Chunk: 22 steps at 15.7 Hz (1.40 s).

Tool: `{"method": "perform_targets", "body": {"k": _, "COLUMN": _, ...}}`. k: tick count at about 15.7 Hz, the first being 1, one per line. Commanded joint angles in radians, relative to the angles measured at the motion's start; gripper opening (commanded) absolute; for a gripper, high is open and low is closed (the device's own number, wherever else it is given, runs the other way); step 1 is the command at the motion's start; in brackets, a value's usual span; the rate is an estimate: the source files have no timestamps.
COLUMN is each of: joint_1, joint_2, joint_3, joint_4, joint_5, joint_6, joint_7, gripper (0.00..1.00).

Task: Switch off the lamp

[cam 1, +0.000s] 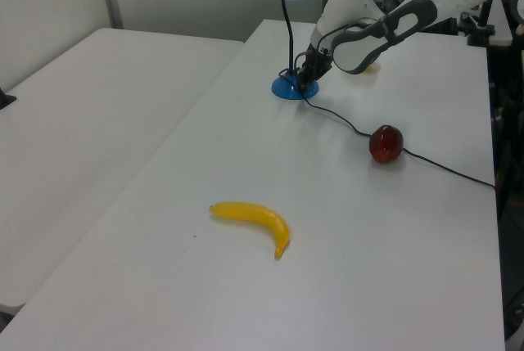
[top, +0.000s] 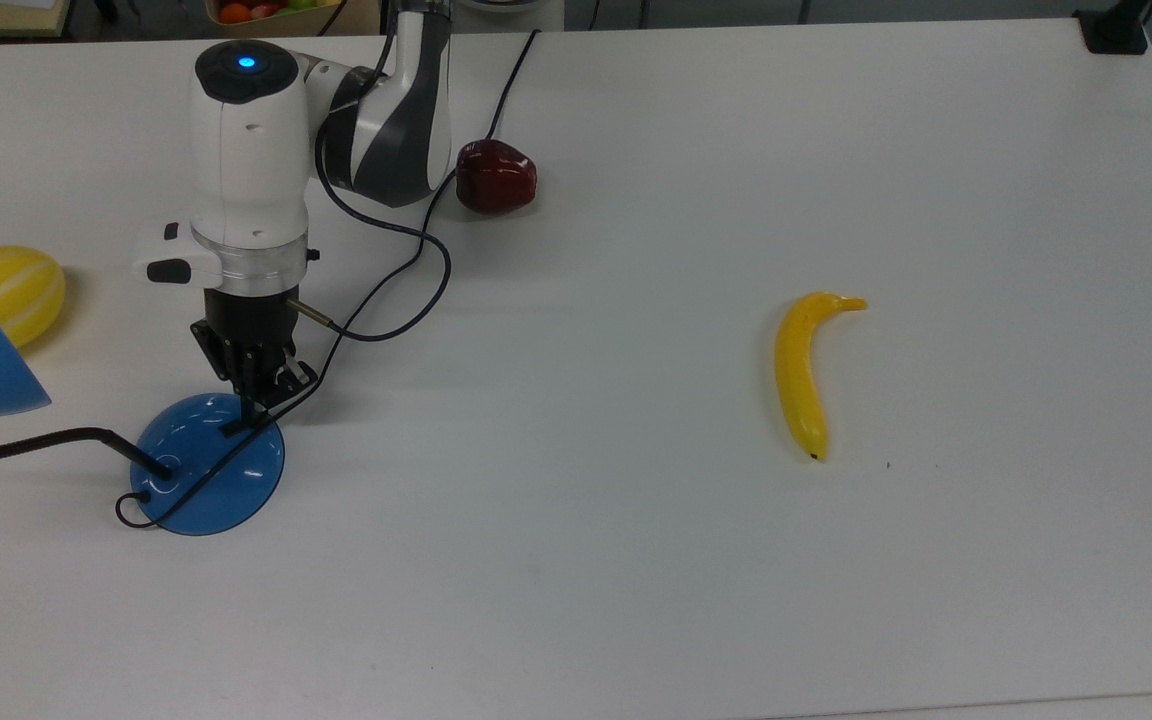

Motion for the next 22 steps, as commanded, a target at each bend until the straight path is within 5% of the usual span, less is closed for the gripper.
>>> {"method": "perform_targets", "body": {"k": 1, "joint_1": 0.011, "joint_2": -0.009, "joint_3": -0.009, "joint_4": -0.004, "joint_5": -0.009, "joint_6": -0.004, "joint_7": 0.022, "gripper": 0.0}}
{"method": "perform_targets", "body": {"k": 7, "joint_1": 0.002, "joint_2": -0.296, "joint_3": 0.004, "joint_4": -0.055, "joint_5": 0.0, "joint_6": -0.395, "joint_7": -0.055, "gripper": 0.0}}
{"method": "perform_targets", "body": {"k": 14, "joint_1": -0.023, "joint_2": -0.577, "joint_3": 0.131, "joint_4": -0.127, "joint_5": 0.024, "joint_6": -0.864, "joint_7": -0.267, "gripper": 0.05}}
{"method": "perform_targets", "body": {"k": 16, "joint_1": -0.054, "joint_2": -0.623, "joint_3": 0.162, "joint_4": -0.127, "joint_5": 0.044, "joint_6": -1.009, "joint_7": -0.377, "gripper": 0.29}}
{"method": "perform_targets", "body": {"k": 19, "joint_1": -0.084, "joint_2": -0.64, "joint_3": 0.163, "joint_4": -0.118, "joint_5": 0.043, "joint_6": -1.1, "joint_7": -0.459, "gripper": 1.0}}
{"method": "perform_targets", "body": {"k": 22, "joint_1": -0.107, "joint_2": -0.64, "joint_3": 0.162, "joint_4": -0.1, "joint_5": 0.04, "joint_6": -1.11, "joint_7": -0.458, "gripper": 1.0}}
